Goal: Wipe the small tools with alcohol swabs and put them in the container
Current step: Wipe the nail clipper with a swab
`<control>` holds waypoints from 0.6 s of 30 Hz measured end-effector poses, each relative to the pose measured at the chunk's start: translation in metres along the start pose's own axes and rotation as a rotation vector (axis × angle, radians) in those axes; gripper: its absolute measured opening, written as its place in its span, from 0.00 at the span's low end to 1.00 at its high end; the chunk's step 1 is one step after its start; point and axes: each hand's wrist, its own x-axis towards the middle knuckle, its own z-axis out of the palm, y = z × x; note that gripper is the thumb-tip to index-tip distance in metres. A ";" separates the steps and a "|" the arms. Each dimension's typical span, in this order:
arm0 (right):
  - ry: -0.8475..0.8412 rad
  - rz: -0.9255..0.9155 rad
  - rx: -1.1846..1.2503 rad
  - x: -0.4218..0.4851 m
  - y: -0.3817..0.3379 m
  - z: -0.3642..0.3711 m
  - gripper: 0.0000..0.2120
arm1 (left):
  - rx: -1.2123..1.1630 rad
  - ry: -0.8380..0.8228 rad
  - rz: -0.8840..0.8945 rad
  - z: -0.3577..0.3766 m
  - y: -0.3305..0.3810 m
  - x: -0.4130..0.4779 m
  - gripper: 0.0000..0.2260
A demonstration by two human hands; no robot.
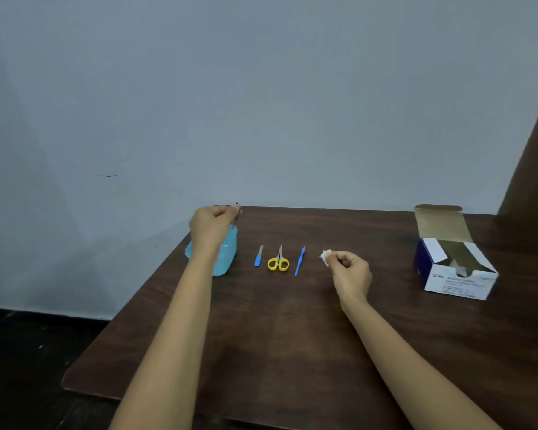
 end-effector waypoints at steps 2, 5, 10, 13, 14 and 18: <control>0.021 0.000 -0.062 -0.001 0.000 0.007 0.09 | 0.331 0.091 -0.011 -0.013 -0.009 0.024 0.13; 0.018 -0.008 -0.120 0.000 -0.001 0.012 0.09 | 0.661 0.199 -0.035 -0.020 -0.019 0.046 0.13; -0.017 -0.017 -0.201 0.003 0.002 0.014 0.11 | 1.104 0.145 0.009 -0.010 -0.034 0.055 0.13; -0.033 -0.027 -0.234 0.003 0.003 0.014 0.11 | 1.233 0.045 -0.011 0.000 -0.044 0.059 0.14; -0.035 -0.028 -0.238 0.003 0.003 0.015 0.11 | 1.262 0.015 -0.015 0.004 -0.047 0.060 0.15; -0.046 -0.033 -0.261 0.005 0.005 0.015 0.11 | 1.383 -0.050 -0.026 0.014 -0.054 0.063 0.14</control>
